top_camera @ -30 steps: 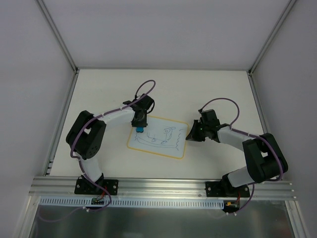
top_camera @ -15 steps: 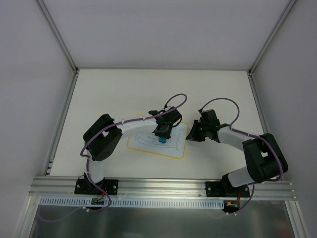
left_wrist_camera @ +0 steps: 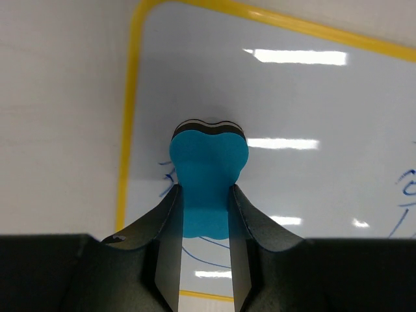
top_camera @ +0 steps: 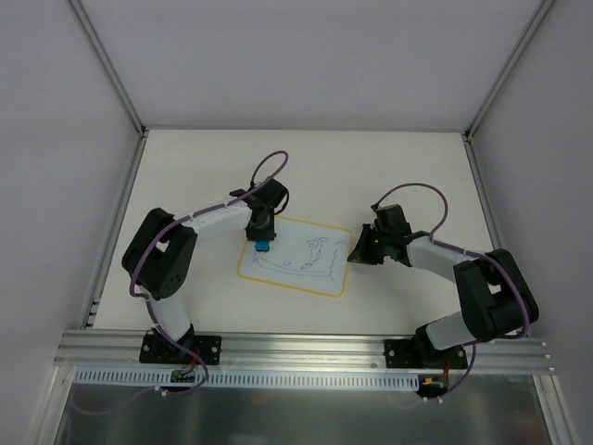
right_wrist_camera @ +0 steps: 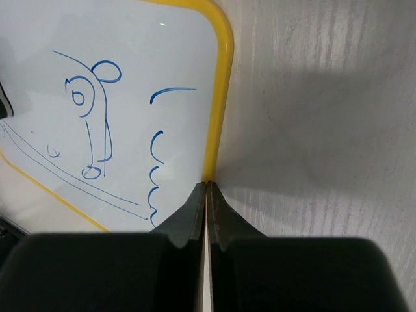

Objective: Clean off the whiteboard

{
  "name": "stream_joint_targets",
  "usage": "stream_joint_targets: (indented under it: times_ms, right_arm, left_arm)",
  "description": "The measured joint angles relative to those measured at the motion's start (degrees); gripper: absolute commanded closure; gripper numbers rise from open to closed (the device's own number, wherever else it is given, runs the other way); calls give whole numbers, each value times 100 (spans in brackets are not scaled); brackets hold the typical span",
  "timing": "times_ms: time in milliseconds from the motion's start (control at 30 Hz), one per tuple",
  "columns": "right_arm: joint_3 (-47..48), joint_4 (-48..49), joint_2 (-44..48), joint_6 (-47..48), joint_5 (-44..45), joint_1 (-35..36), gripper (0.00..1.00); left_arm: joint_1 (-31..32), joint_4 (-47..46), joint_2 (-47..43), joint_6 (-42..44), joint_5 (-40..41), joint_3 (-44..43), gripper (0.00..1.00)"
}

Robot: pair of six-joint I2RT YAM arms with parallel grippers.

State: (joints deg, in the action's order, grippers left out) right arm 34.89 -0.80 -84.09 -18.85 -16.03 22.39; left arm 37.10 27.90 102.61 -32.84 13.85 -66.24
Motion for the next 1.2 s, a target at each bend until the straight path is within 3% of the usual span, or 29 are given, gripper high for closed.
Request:
stream_joint_targets:
  times_ms: [167,933,1067,1200]
  right_arm:
    - [2,15,-9,0,-2,4,100]
    - [2,59,-9,-2,9,31,100]
    - [2,59,-9,-2,9,37,100]
    - [2,55,-9,-2,15,44,100]
  left_arm:
    - [-391,4,-37,103,24,57,100]
    - [-509,-299,-756,39,15,962,100]
    - [-428,-289,-879,-57,-4,1097,100]
    - [44,-17,-848,-166,103,1032,100]
